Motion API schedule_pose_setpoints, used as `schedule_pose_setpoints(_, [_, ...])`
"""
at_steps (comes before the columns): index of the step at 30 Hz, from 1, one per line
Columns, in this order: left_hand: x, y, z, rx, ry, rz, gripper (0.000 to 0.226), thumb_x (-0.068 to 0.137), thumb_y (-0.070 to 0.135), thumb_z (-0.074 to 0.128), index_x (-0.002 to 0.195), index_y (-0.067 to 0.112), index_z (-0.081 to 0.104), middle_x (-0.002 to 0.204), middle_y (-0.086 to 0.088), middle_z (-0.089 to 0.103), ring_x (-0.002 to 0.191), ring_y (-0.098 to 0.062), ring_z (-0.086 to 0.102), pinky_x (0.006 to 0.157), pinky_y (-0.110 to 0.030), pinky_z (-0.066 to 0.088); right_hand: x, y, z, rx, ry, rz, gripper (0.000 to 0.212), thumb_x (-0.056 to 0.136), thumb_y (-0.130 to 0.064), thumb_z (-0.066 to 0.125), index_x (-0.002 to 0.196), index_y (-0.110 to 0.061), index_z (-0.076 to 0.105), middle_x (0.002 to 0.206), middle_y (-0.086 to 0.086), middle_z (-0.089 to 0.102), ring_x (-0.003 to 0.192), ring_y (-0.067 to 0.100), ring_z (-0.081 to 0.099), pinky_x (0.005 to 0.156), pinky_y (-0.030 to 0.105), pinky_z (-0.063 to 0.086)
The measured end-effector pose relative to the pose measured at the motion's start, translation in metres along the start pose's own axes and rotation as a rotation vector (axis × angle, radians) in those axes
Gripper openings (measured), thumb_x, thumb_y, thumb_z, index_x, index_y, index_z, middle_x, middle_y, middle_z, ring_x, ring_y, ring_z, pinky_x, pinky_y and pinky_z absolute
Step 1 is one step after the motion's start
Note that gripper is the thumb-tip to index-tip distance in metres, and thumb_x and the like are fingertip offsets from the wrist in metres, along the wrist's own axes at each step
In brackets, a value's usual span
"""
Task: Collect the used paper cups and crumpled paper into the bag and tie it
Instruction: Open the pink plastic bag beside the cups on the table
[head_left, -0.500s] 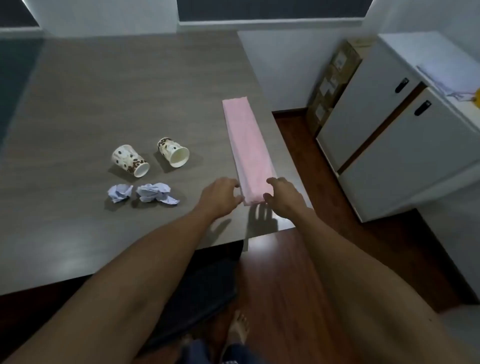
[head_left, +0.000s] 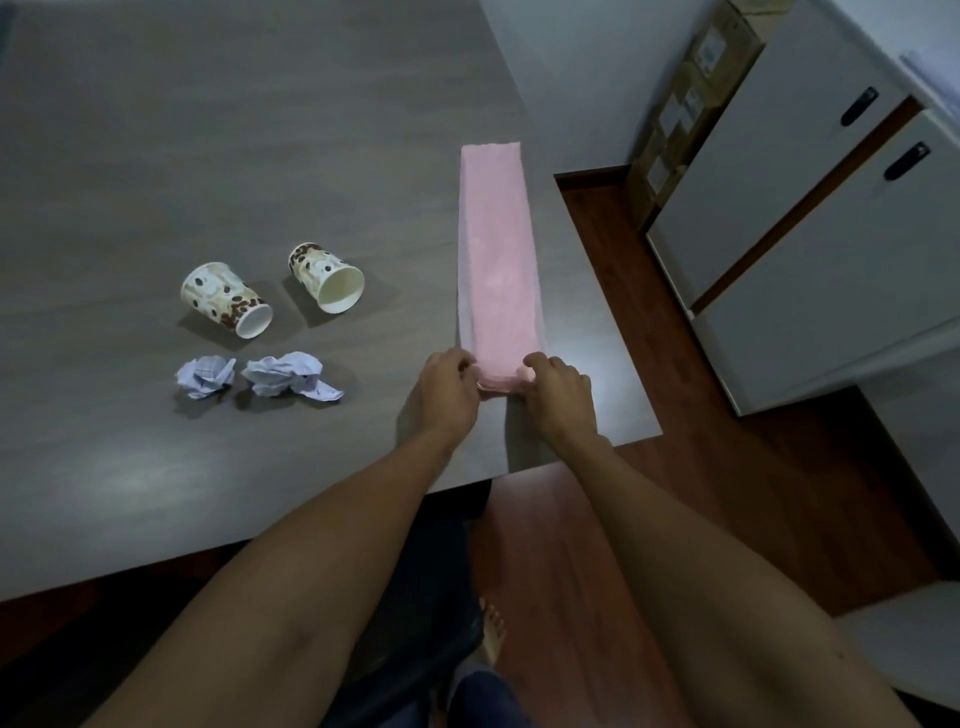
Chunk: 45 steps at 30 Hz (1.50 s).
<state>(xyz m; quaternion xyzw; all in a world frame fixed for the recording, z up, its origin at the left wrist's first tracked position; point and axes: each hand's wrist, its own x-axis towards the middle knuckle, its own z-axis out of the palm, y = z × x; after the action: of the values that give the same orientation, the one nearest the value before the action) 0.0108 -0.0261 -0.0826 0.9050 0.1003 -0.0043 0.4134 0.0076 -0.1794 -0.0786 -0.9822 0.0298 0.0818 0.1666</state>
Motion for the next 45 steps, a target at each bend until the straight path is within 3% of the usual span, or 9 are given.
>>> schedule_pose_setpoints(8, [0.033,0.012,-0.069,-0.460,-0.069,-0.228,0.019,0.080,0.003,0.071,0.080,0.020,0.065,0.085,-0.017,0.074,0.073,-0.028,0.066,0.064,-0.030,0.053,-0.012,-0.046,-0.045,0.367,-0.089,-0.017,0.065,0.092,-0.050,0.062,0.149,-0.026,0.039,0.151,0.005,0.041,0.126,0.023,0.051,0.102,0.046,0.049])
schedule_pose_setpoints(12, [0.035,0.030,-0.095,-0.478,-0.113,-0.134,0.017,0.076,0.005,0.072,0.086,0.017,0.065,0.072,-0.006,0.067,0.061,-0.018,0.059,0.067,-0.031,0.050,-0.015,-0.073,-0.061,0.349,-0.081,-0.088,0.017,0.098,-0.038,0.060,0.099,-0.022,0.065,0.100,0.006,0.065,0.087,0.022,0.061,0.069,0.032,0.049])
schedule_pose_setpoints(17, [0.037,0.043,-0.122,-0.205,-0.094,0.069,0.007,0.090,0.007,0.064,0.086,0.011,0.069,0.079,-0.005,0.070,0.062,-0.006,0.066,0.070,-0.020,0.057,-0.019,-0.075,-0.088,0.087,0.114,-0.015,0.014,0.098,-0.016,0.060,0.104,-0.013,0.073,0.103,0.009,0.069,0.081,0.025,0.062,0.074,0.034,0.049])
schedule_pose_setpoints(21, [0.034,0.046,-0.136,0.213,-0.084,0.332,0.015,0.092,0.010,0.057,0.081,0.015,0.065,0.089,-0.010,0.068,0.082,-0.029,0.059,0.074,-0.035,0.045,-0.021,-0.072,-0.113,0.129,0.162,0.181,0.024,0.095,-0.009,0.065,0.119,-0.008,0.062,0.118,0.015,0.057,0.096,0.031,0.063,0.084,0.039,0.053])
schedule_pose_setpoints(27, [0.048,0.052,-0.134,-0.532,0.095,-0.311,0.015,0.087,0.000,0.051,0.083,0.013,0.057,0.081,-0.009,0.069,0.073,-0.026,0.068,0.062,-0.033,0.059,-0.027,-0.061,-0.124,0.153,0.029,0.347,0.038,0.091,-0.006,0.064,0.127,-0.005,0.054,0.134,0.022,0.048,0.110,0.041,0.060,0.095,0.045,0.051])
schedule_pose_setpoints(31, [0.038,0.070,-0.134,-0.683,0.038,-0.353,0.021,0.087,-0.007,0.050,0.079,0.012,0.053,0.064,-0.004,0.055,0.051,-0.018,0.052,0.035,-0.013,0.034,-0.028,-0.076,-0.138,0.563,-0.231,0.278,0.072,0.081,-0.024,0.069,0.145,-0.020,0.036,0.129,0.008,0.051,0.115,0.032,0.056,0.094,0.051,0.053])
schedule_pose_setpoints(34, [0.038,0.070,-0.129,-0.746,0.005,-0.379,0.015,0.090,-0.003,0.046,0.092,0.009,0.054,0.075,-0.011,0.056,0.051,-0.020,0.057,0.046,-0.025,0.046,-0.025,-0.093,-0.129,0.675,-0.200,0.209,0.032,0.092,-0.015,0.063,0.124,-0.017,0.057,0.115,0.004,0.063,0.102,0.027,0.064,0.082,0.041,0.055])
schedule_pose_setpoints(41, [0.031,0.039,-0.169,0.316,-0.239,0.358,0.065,0.075,0.040,0.085,0.127,0.016,0.054,0.115,-0.005,0.052,0.099,-0.024,0.053,0.083,-0.034,0.043,-0.028,-0.079,-0.133,0.665,0.337,0.580,0.038,0.093,-0.027,0.054,0.129,-0.015,0.058,0.122,0.010,0.066,0.107,0.033,0.063,0.090,0.039,0.049])
schedule_pose_setpoints(45, [0.032,0.021,-0.173,0.269,-0.023,0.023,0.050,0.085,0.010,0.071,0.134,0.010,0.058,0.136,-0.021,0.045,0.117,-0.038,0.053,0.100,-0.038,0.044,-0.027,-0.074,-0.147,0.558,0.359,0.603,0.045,0.090,-0.031,0.054,0.133,-0.019,0.061,0.126,0.010,0.066,0.114,0.036,0.062,0.088,0.036,0.043])
